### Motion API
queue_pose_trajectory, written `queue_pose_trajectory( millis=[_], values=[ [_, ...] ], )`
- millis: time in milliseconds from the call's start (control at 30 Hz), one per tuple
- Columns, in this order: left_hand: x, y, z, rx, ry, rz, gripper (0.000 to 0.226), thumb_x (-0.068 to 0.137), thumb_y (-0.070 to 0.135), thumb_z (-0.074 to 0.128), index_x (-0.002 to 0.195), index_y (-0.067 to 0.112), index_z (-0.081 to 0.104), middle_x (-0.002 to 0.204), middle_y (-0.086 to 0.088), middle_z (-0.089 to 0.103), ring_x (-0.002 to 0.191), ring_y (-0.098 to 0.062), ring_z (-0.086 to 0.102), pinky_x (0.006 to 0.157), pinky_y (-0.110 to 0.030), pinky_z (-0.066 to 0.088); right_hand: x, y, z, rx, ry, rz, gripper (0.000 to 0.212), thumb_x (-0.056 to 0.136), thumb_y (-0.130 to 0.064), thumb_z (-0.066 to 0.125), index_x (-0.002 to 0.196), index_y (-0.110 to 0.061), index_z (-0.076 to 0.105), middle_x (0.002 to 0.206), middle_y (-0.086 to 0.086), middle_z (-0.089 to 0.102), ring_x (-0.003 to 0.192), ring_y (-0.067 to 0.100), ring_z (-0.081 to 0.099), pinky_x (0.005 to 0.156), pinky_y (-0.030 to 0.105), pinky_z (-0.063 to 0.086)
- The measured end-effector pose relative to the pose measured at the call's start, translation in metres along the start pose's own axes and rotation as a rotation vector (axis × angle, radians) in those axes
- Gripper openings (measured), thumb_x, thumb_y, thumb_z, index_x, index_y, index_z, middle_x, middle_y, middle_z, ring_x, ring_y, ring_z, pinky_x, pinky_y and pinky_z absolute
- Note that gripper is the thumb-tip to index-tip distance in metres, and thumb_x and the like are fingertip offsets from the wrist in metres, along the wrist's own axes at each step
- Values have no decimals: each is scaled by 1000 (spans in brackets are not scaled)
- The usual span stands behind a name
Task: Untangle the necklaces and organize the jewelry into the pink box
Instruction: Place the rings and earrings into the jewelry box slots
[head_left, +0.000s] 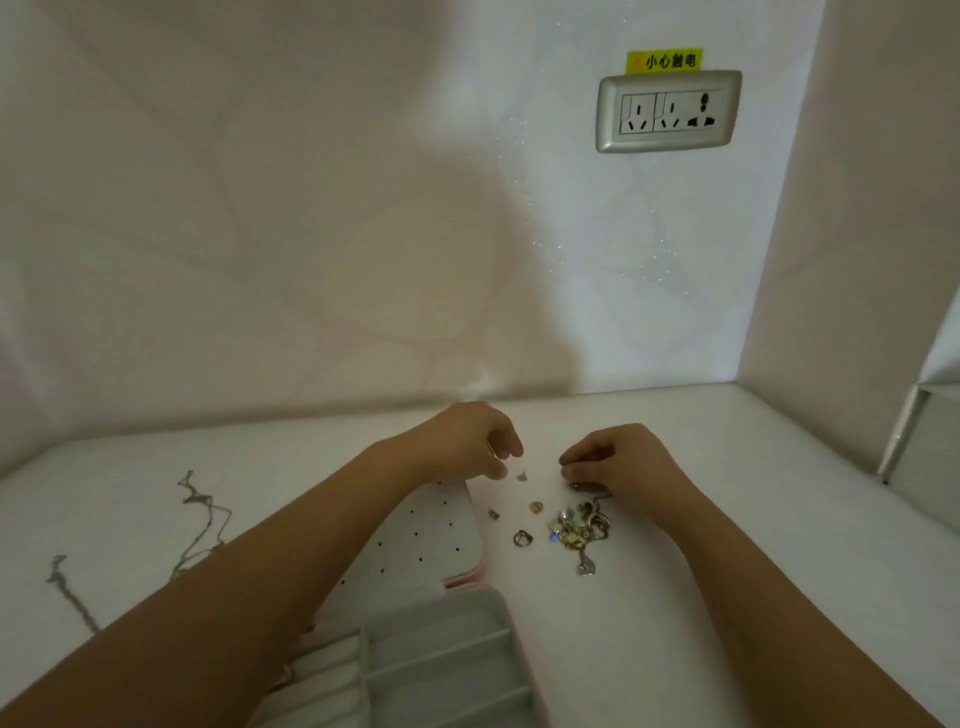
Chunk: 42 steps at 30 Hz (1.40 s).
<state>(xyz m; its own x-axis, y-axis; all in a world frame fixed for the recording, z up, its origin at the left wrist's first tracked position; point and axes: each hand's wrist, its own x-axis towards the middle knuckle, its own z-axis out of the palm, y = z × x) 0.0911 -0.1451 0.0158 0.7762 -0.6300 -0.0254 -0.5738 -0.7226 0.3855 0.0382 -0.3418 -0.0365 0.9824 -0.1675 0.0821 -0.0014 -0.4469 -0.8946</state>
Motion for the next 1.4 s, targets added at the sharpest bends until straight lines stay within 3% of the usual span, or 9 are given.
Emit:
queue_pose_trajectory(
  millis=[167, 300, 433, 567, 800, 1000, 1133, 1267, 1400],
  values=[
    [23, -3, 6, -41, -157, -14, 35, 83, 17, 72, 116, 23, 64, 109, 6, 59, 90, -6, 55, 78, -16, 42, 3, 2, -6, -3, -10, 60, 6, 80, -7, 73, 82, -13, 75, 74, 3, 73, 67, 10, 69, 65, 15, 54],
    [28, 13, 17, -41, -180, 67, 33, 79, 36, 75, 110, 25, 69, 110, 9, 65, 99, -6, 58, 88, -22, 45, 4, 1, -7, -88, 10, 55, 8, 80, -9, 72, 83, -15, 76, 75, 2, 73, 65, 8, 66, 62, 12, 52],
    [27, 26, 29, 4, -180, 107, 36, 73, 50, 75, 101, 27, 70, 97, 15, 64, 84, 1, 55, 71, -17, 40, 5, 3, -17, -181, 60, 54, 10, 80, -8, 71, 83, -17, 75, 72, -3, 69, 65, 6, 62, 59, 9, 47],
    [26, 33, 36, -43, -183, 130, 28, 76, 39, 76, 100, 26, 70, 95, 11, 66, 83, -6, 60, 68, -16, 43, 5, 3, -20, -184, 67, 75, 9, 82, -9, 69, 84, -15, 75, 70, -3, 67, 64, 8, 59, 59, 14, 45],
    [23, 30, 33, -82, -233, 125, 6, 81, 20, 73, 87, 22, 72, 76, 13, 67, 65, 6, 57, 66, -11, 45, -4, -7, -26, -354, -10, 87, 15, 85, -8, 63, 86, -17, 74, 72, -6, 63, 67, 6, 56, 56, 14, 40],
    [21, 24, 28, -321, -235, 39, 8, 85, 7, 69, 93, 7, 70, 73, 1, 68, 59, -2, 64, 61, -12, 50, -21, -24, -39, -516, -43, 71, 19, 87, -7, 61, 93, -20, 72, 78, -9, 60, 74, 8, 57, 57, 12, 40],
    [18, 19, 28, -448, -236, -25, 6, 87, 6, 66, 92, 7, 69, 76, -3, 70, 68, -10, 68, 66, -17, 54, -31, -32, -34, -631, -264, 92, 17, 78, -12, 74, 90, -24, 71, 91, 0, 70, 65, 6, 58, 57, 15, 43],
    [17, 17, 27, -465, -253, -28, 9, 88, 3, 64, 94, 7, 69, 76, 1, 71, 70, -9, 68, 72, -21, 57, -33, -34, -30, -654, -321, 103, 17, 76, -12, 77, 90, -21, 73, 77, -4, 65, 59, 3, 56, 52, 12, 40],
    [17, 19, 27, -407, -248, -11, 13, 89, 4, 62, 98, 8, 70, 81, 5, 71, 66, 0, 65, 64, -12, 51, -34, -35, -30, -633, -282, 105, 12, 77, -8, 74, 81, -19, 74, 72, -5, 65, 55, 1, 56, 51, 9, 42]
  ],
)
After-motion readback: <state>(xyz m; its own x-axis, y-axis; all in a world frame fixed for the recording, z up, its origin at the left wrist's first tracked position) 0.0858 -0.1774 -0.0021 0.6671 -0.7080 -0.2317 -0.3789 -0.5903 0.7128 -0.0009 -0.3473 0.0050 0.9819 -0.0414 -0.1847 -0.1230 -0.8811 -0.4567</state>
